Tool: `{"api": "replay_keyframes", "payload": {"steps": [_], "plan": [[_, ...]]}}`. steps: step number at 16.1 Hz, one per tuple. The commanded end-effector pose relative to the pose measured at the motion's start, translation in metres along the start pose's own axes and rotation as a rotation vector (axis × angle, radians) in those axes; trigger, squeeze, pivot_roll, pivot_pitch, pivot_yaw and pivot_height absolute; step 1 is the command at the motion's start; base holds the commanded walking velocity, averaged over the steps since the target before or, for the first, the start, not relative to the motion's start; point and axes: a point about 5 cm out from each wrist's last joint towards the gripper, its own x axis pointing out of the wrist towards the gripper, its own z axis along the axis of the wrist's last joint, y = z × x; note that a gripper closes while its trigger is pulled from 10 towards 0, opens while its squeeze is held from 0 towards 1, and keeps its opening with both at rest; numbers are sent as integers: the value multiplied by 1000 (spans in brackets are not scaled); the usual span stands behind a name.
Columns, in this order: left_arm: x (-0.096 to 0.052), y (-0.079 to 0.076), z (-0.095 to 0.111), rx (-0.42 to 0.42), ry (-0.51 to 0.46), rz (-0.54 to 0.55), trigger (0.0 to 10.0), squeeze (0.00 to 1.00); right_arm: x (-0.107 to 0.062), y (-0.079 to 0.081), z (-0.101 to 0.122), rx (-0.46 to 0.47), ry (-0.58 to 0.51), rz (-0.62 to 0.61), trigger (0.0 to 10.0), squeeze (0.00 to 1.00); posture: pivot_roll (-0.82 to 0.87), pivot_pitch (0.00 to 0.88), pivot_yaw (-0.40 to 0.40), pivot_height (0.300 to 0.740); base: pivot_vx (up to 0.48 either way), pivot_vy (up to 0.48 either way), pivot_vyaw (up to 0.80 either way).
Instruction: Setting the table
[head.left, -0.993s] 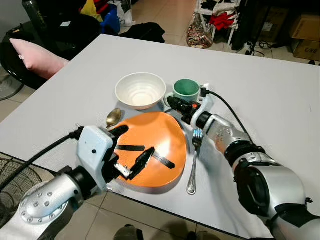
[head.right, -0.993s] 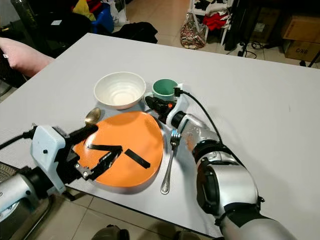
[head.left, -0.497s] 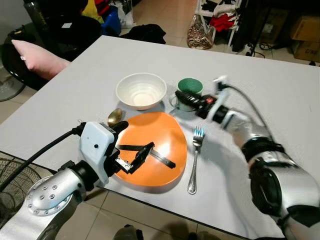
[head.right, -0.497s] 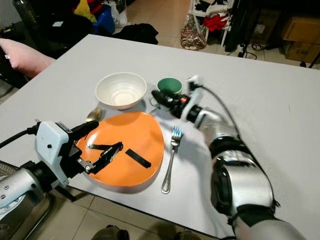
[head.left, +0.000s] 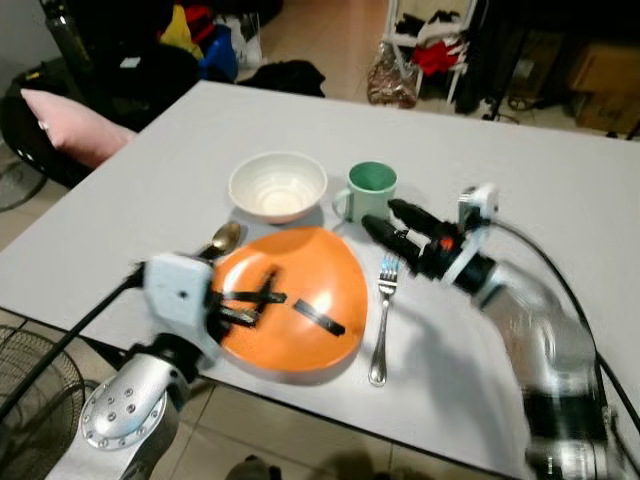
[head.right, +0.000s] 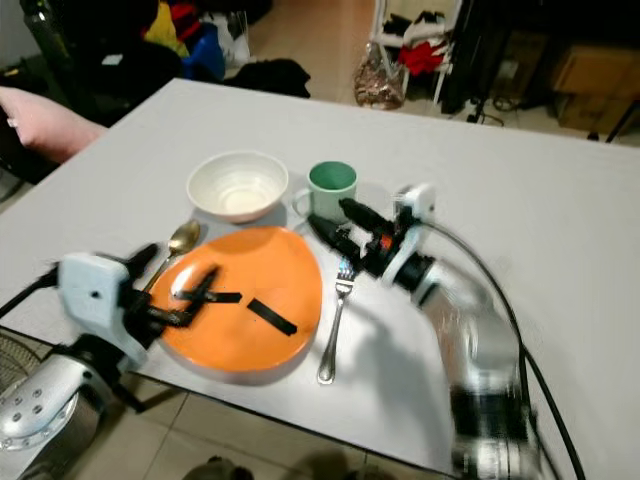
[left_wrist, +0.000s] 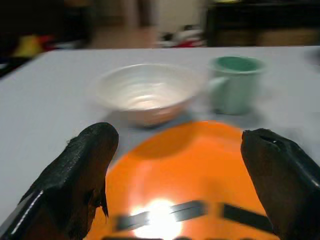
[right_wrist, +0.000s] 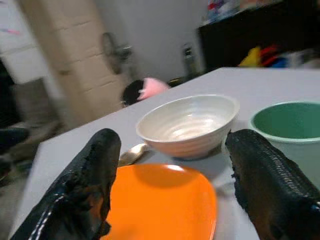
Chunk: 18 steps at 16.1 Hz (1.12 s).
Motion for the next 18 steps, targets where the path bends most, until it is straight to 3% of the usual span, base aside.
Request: {"api": "replay_keyframes", "payload": {"steps": [1, 3, 4, 7, 8, 9, 12, 18], "plan": [[0, 4, -3, 4, 9, 78, 10000, 0, -3, 7, 5, -96, -7, -92, 10000, 1000, -66, 0, 46, 740, 0, 0, 0], [2, 4, -5, 2, 3, 129, 10000, 0, -11, 17, 1, -135, -16, -205, 10000, 1000, -64, 0, 42, 740, 0, 0, 0], [4, 5, -5, 58, -6, 148, 10000, 0, -17, 24, -4, -191, 14, -232, 10000, 1000, -66, 0, 44, 740, 0, 0, 0], [1, 4, -7, 36, -23, 153, 10000, 0, -28, 32, -5, -215, 31, -315, 10000, 1000, -71, 0, 34, 740, 0, 0, 0], [0, 3, -7, 35, -23, 159, 10000, 0, -30, 34, -6, -207, 38, -333, 10000, 608, -70, 0, 28, 740, 0, 0, 0], [0, 1, -8, 36, -25, 160, 10000, 0, -30, 34, -9, -204, 54, -338, 10000, 0, -66, 0, 23, 740, 0, 0, 0], [-1, -1, -9, 48, -30, 157, 10000, 0, -31, 34, -14, -167, 80, -357, 10000, 0, -61, 0, 14, 740, 0, 0, 0], [-1, -3, -8, 53, -32, 144, 10000, 0, -32, 37, -20, -176, 104, -351, 10000, 0, -57, 0, 18, 740, 0, 0, 0]]}}
